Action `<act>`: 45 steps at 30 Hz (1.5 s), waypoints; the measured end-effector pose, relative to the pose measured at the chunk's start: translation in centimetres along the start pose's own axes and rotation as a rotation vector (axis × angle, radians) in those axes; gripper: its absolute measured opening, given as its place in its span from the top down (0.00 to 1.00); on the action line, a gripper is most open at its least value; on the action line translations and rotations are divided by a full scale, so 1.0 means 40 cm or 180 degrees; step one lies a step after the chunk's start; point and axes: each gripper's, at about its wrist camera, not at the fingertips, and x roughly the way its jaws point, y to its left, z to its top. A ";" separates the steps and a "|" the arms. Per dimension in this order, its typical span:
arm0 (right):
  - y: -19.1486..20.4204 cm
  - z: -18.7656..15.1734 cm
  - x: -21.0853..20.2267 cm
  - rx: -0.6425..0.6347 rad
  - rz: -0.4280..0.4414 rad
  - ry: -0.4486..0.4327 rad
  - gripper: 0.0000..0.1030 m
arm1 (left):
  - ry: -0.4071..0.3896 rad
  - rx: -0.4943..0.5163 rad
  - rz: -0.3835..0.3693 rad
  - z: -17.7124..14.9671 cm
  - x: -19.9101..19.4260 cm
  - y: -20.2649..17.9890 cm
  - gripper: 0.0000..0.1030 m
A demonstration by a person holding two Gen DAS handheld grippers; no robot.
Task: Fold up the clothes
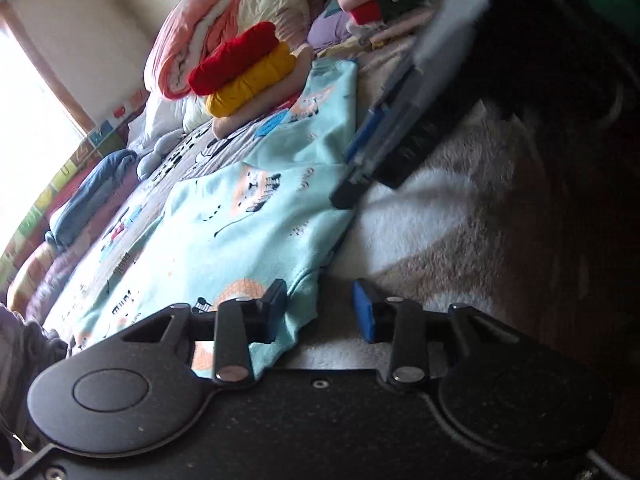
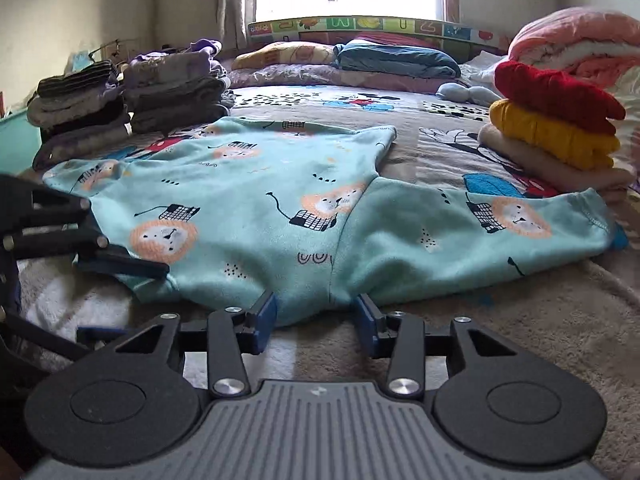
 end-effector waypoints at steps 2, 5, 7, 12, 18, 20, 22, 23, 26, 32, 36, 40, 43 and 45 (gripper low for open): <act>0.003 -0.004 -0.005 0.0014 0.0003 -0.0017 0.58 | -0.0073 -0.0038 0.0035 0.006 -0.015 0.004 0.67; 0.007 0.001 -0.031 0.0039 0.0000 -0.0175 0.58 | -0.0086 -0.0123 -0.0078 0.004 -0.003 -0.004 0.67; 0.008 0.008 -0.049 0.0033 -0.0007 -0.0354 0.58 | 0.0088 -0.0078 -0.0175 -0.017 0.011 -0.031 0.68; 0.011 0.021 -0.039 -0.0046 -0.0019 -0.0521 0.59 | 0.0153 -0.0320 -0.0297 -0.014 0.011 -0.003 0.68; -0.020 0.013 -0.019 0.0267 0.0045 -0.0176 0.60 | 0.0146 -0.0419 -0.0347 -0.012 -0.002 0.015 0.68; -0.017 0.014 -0.055 0.0275 0.0062 -0.0358 0.60 | 0.0050 -0.0502 -0.0302 -0.007 -0.011 0.019 0.68; -0.031 0.026 -0.052 0.0294 -0.0089 -0.0449 0.60 | -0.0055 -0.0590 -0.0250 -0.003 -0.019 0.023 0.68; -0.038 0.032 -0.050 0.0304 -0.0167 -0.0493 0.60 | -0.0108 -0.0633 -0.0223 0.000 -0.023 0.024 0.68; -0.083 0.042 -0.038 0.0571 -0.0354 -0.0550 0.60 | -0.0241 -0.0869 -0.0122 0.005 -0.025 0.041 0.68; -0.261 -0.030 -0.007 0.2218 -0.0290 -0.0406 0.59 | -0.0353 -0.0719 0.0032 0.048 0.034 0.021 0.68; -0.288 -0.041 0.026 0.2524 -0.0011 -0.0488 0.63 | -0.0302 -0.0218 0.0088 0.086 0.069 -0.035 0.68; -0.314 -0.063 0.039 0.2666 -0.0032 -0.0456 0.97 | -0.0248 0.0477 0.0243 0.114 0.091 -0.098 0.68; -0.310 -0.067 0.039 0.2605 -0.0034 -0.0447 0.98 | -0.0090 0.1049 0.0314 0.121 0.122 -0.149 0.68; -0.313 -0.072 0.041 0.2650 0.0009 -0.0473 0.98 | 0.0029 0.1273 0.0381 0.123 0.144 -0.169 0.70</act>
